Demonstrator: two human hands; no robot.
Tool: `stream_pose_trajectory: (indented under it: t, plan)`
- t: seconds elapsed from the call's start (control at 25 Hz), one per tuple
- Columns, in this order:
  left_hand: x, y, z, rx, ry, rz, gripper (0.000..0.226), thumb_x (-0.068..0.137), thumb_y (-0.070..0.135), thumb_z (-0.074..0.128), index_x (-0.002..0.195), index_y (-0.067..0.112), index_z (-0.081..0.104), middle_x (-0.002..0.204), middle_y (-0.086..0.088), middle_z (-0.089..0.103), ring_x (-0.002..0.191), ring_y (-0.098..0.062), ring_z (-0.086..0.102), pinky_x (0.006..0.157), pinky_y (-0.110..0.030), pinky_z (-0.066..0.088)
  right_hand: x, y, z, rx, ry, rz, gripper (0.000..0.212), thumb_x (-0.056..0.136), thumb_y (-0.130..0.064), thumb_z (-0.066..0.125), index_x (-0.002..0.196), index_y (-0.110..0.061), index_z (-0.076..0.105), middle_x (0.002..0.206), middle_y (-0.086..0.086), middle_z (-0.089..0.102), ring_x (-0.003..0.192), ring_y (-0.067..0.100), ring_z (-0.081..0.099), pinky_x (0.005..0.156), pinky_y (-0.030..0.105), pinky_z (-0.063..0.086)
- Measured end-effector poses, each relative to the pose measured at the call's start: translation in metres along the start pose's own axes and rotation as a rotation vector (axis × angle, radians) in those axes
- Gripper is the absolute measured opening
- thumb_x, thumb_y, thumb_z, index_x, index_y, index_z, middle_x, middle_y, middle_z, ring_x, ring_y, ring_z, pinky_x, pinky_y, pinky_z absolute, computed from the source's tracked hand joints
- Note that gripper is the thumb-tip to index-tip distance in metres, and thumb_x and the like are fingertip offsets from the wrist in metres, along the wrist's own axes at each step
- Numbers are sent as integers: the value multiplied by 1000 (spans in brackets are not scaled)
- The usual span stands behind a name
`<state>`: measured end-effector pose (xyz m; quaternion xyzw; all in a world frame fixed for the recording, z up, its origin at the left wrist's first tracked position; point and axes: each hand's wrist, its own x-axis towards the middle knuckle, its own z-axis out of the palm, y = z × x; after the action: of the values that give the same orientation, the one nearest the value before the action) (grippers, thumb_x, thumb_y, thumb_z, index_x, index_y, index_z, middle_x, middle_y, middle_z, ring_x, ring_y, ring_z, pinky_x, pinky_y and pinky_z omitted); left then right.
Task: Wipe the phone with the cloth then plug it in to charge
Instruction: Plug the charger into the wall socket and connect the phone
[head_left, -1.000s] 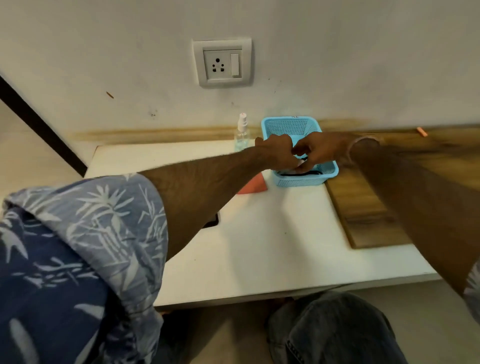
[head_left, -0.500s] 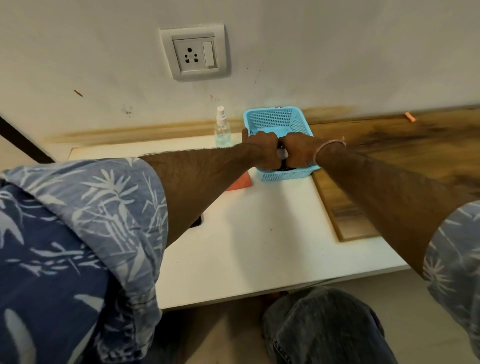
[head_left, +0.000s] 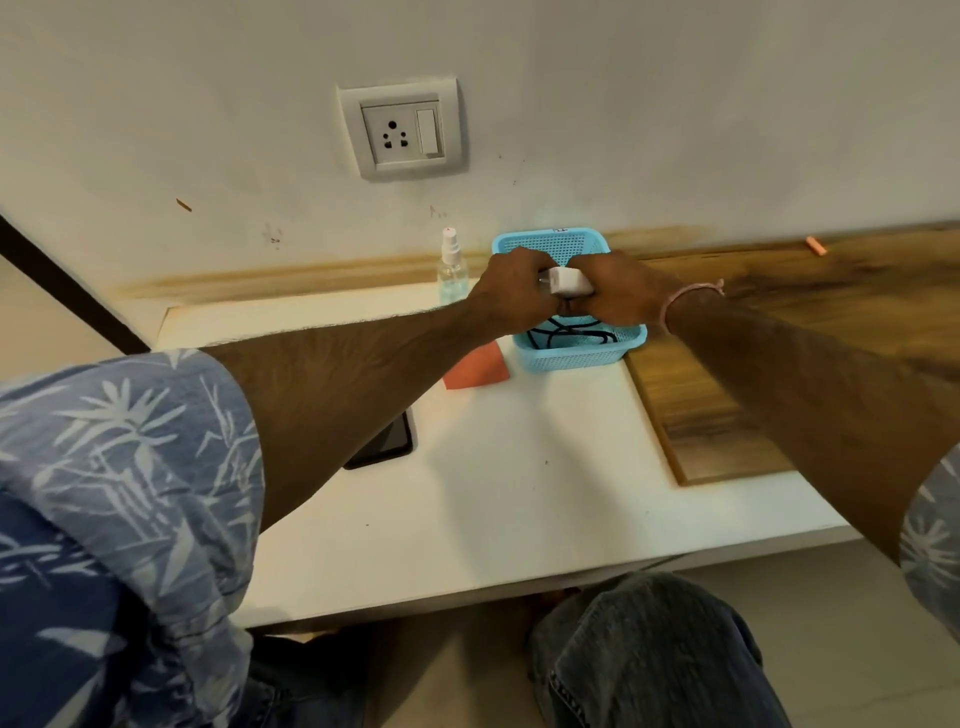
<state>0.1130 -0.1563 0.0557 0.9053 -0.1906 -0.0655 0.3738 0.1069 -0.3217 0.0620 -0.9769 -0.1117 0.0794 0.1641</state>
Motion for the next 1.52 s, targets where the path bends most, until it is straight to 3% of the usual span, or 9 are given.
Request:
stream_pose_trajectory:
  t: [0.24,0.64,0.76,0.88,1.04,1.2,1.36,1.44,1.52]
  plan:
    - [-20,12,-29,-565,155,-60,49,76,22,88,119,9,68,110,-7,72,101,-18,67,89,-32,56,-12,-33,-48,14,102,-33,35,86,-27,65,114,-6,58,105,14,65,91,31,61,77,38,50]
    - [-86,45,-77,-1193,228,-202,50,86,21,79,128,1,61,121,-19,70,109,-32,70,91,-44,60,-45,-118,-80,-8,333,-101,19,84,-26,67,93,-11,61,85,4,62,74,19,53,61,24,36]
    - [-109,39,-85,-1318,258,-200,44,90,18,75,126,-3,62,119,-21,71,107,-33,71,87,-37,60,-56,-136,-74,146,332,-170,31,80,-33,73,100,-11,64,89,0,62,78,15,56,64,20,41]
    - [-123,24,-79,-1371,267,-227,35,93,16,71,120,-5,65,108,-16,75,102,-31,73,89,-35,60,-61,-129,-76,468,94,-104,49,74,-53,73,111,-22,64,101,-9,66,86,10,66,76,19,51]
    - [-133,2,-67,-1488,322,-288,28,92,13,71,114,-5,66,100,-14,74,101,-33,73,86,-32,61,-38,-92,-59,1062,86,209,58,79,-59,66,112,-11,65,110,7,68,96,26,68,86,40,56]
    - [-136,-9,-58,-1501,318,-321,23,92,16,71,109,0,70,110,-18,73,104,-35,72,79,-27,60,-5,-66,7,599,-13,522,29,88,-27,67,100,-1,62,89,15,63,68,22,59,67,34,52]
    - [-136,-12,-60,-1504,303,-328,24,92,19,71,109,1,70,115,-20,73,100,-31,74,74,-25,59,11,-56,45,265,-44,514,35,80,-23,72,102,3,64,99,21,68,95,34,65,89,41,53]
    - [-137,-12,-61,-1502,290,-326,23,92,19,71,107,2,71,114,-20,73,99,-30,74,73,-24,59,14,-54,42,357,-23,523,21,78,-13,72,91,1,64,94,20,68,88,32,66,85,41,55]
    - [-139,-11,-64,-1499,289,-327,22,92,19,71,107,2,71,114,-20,73,98,-30,75,70,-23,59,13,-55,29,550,45,575,9,80,-6,70,77,-3,62,80,14,66,65,21,63,60,31,56]
